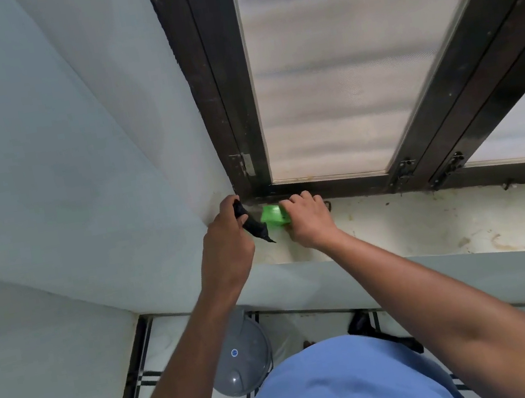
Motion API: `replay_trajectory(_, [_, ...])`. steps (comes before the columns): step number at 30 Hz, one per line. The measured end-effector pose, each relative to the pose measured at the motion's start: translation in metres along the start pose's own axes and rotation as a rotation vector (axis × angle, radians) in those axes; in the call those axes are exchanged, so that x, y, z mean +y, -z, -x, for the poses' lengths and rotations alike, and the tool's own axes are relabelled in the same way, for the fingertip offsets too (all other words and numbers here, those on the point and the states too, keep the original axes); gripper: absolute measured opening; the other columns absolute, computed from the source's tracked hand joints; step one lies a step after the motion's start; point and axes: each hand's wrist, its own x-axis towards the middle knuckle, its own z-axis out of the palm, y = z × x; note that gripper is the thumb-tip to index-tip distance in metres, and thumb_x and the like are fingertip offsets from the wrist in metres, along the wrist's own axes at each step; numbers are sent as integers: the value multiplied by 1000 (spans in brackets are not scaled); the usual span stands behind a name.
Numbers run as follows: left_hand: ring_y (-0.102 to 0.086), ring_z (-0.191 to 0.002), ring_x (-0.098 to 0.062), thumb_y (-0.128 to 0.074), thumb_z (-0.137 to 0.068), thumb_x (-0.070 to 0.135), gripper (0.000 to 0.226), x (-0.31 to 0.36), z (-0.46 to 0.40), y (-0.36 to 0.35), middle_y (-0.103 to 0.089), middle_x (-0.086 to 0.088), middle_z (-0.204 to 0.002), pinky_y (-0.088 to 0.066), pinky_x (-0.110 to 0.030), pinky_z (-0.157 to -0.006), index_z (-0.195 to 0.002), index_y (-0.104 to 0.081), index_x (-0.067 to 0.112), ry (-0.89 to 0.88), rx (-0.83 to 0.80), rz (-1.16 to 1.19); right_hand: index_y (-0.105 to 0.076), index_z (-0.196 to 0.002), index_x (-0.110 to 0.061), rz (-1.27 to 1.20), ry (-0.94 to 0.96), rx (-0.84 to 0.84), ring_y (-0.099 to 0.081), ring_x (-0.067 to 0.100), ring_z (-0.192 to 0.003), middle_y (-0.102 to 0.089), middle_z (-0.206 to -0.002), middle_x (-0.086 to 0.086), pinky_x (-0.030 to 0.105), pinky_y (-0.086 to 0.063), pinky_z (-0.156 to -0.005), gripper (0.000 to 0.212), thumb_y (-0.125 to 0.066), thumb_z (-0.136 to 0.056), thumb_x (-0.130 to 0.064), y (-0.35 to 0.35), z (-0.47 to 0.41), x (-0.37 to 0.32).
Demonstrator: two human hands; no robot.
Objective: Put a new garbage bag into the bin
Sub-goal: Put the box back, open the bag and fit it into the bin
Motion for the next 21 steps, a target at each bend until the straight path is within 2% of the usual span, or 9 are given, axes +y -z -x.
replay_trajectory(2, [-71, -129, -26, -51, -104, -5, 51, 1, 2, 6, -74, -13, -136, -62, -47, -95, -151, -51, 13, -56, 64, 15, -59, -148, -24, -243, -45, 54, -58, 30, -124, -67, -135, 4, 47, -51, -101, 50, -73, -101, -29, 5, 2, 1])
replay_trajectory(4, [-75, -119, -30, -55, -105, -3, 44, 7, 5, 13, -76, -14, -130, -62, -42, -92, -148, -55, 8, -136, 216, 50, -59, -148, -22, -531, -81, 82, -63, 27, -124, -70, -136, 3, 44, -54, -100, 52, -75, -99, -22, 10, 9, 3])
replay_trajectory(7, [-71, -112, -18, -56, -107, 3, 34, 21, 6, 15, -77, -11, -126, -51, -9, -95, -141, -60, 2, -276, 452, 191, -60, -144, -23, -738, -95, 85, -69, 27, -119, -75, -131, 4, 43, -57, -103, 49, -76, -98, -18, 7, 22, 9])
replay_trajectory(9, [-69, -115, -11, -56, -106, -1, 33, 28, 4, 11, -76, -10, -130, -50, -6, -98, -139, -61, -1, -332, 513, 244, -59, -145, -25, -773, -113, 56, -70, 27, -121, -75, -133, 4, 45, -57, -106, 51, -78, -98, -18, 3, 29, 12])
replay_trajectory(12, [-68, -119, -7, -59, -103, -8, 39, 28, 1, -2, -75, -7, -132, -56, -15, -98, -141, -59, 4, -379, 401, 271, -57, -149, -25, -821, -155, 34, -68, 23, -126, -73, -139, 5, 40, -55, -111, 56, -80, -99, -16, 0, 34, 13])
replay_trajectory(16, [-76, -106, -30, -63, -103, -1, 42, 13, -4, -21, -77, -10, -125, -65, -43, -85, -143, -58, 11, -412, 169, 80, -55, -151, -24, -865, -186, 44, -68, 22, -129, -73, -142, 5, 41, -55, -114, 58, -82, -99, -21, 0, 38, 13])
replay_trajectory(17, [-76, -104, -31, -63, -103, -1, 41, 11, -6, -24, -77, -10, -124, -65, -42, -85, -143, -58, 10, -425, 123, 55, -54, -151, -26, -849, -186, 49, -68, 23, -131, -73, -143, 4, 42, -55, -114, 59, -83, -99, -24, -1, 40, 13])
replay_trajectory(19, [-76, -104, -27, -63, -103, -2, 40, 11, -10, -25, -76, -7, -122, -61, -30, -89, -141, -60, 11, -448, 42, 64, -53, -152, -30, -815, -185, 55, -68, 26, -133, -73, -144, 3, 48, -57, -111, 60, -82, -99, -29, -2, 42, 14])
replay_trajectory(21, [-75, -105, -21, -62, -103, -3, 38, 14, -15, -24, -77, -3, -119, -58, -22, -91, -137, -61, 13, -422, 11, 163, -51, -152, -32, -777, -191, 56, -69, 29, -130, -73, -142, 5, 51, -59, -107, 60, -81, -100, -31, -1, 42, 14])
